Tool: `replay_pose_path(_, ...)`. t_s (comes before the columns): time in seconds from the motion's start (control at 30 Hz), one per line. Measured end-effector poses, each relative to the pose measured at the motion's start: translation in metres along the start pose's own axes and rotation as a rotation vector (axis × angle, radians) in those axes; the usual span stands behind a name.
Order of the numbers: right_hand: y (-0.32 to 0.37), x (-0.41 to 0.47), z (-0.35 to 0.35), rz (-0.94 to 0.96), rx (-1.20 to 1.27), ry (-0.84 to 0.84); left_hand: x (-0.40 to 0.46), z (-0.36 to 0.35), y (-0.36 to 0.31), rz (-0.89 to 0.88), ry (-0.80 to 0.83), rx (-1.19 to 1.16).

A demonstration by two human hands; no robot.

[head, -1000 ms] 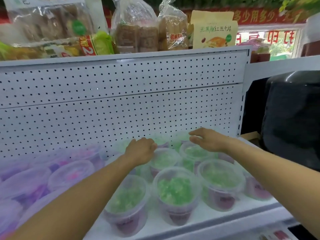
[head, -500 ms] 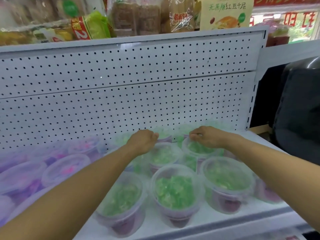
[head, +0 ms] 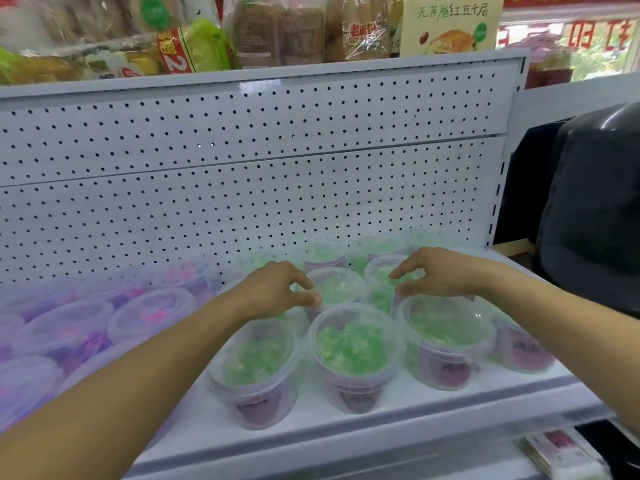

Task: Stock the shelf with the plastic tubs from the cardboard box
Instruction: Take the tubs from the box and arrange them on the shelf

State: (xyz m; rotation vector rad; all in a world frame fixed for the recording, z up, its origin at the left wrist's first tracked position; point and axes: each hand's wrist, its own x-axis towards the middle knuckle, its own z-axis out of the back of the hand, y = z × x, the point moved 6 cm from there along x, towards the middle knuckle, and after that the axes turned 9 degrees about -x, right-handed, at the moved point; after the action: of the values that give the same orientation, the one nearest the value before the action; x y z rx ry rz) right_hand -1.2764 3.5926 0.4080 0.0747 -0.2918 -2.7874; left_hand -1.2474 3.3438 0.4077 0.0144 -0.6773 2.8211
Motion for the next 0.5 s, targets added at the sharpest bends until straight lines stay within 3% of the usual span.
replay_pose_path(0.37,0.009,-0.013,-0.006,-0.024,0.020,-0.018,-0.011,-0.002,-0.008,0.005,-0.032,0.008)
replay_pose_path(0.5,0.015,-0.035,-0.005,0.043,0.077,-0.102,-0.039,-0.001,-0.023,-0.065,-0.161,-0.211)
